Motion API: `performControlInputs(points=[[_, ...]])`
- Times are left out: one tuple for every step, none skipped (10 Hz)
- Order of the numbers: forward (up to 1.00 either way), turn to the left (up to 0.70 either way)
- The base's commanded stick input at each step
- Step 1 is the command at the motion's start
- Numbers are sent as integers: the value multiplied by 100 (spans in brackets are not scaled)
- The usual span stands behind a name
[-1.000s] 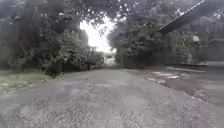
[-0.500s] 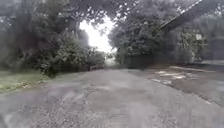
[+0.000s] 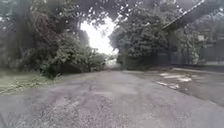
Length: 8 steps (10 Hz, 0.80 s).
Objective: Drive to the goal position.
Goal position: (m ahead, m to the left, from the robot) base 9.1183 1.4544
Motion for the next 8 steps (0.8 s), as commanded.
performControlInputs(points=[[70,0],[70,0],[70,0],[70,-15],[70,-35],[70,-23],[70,0],[70,0]])
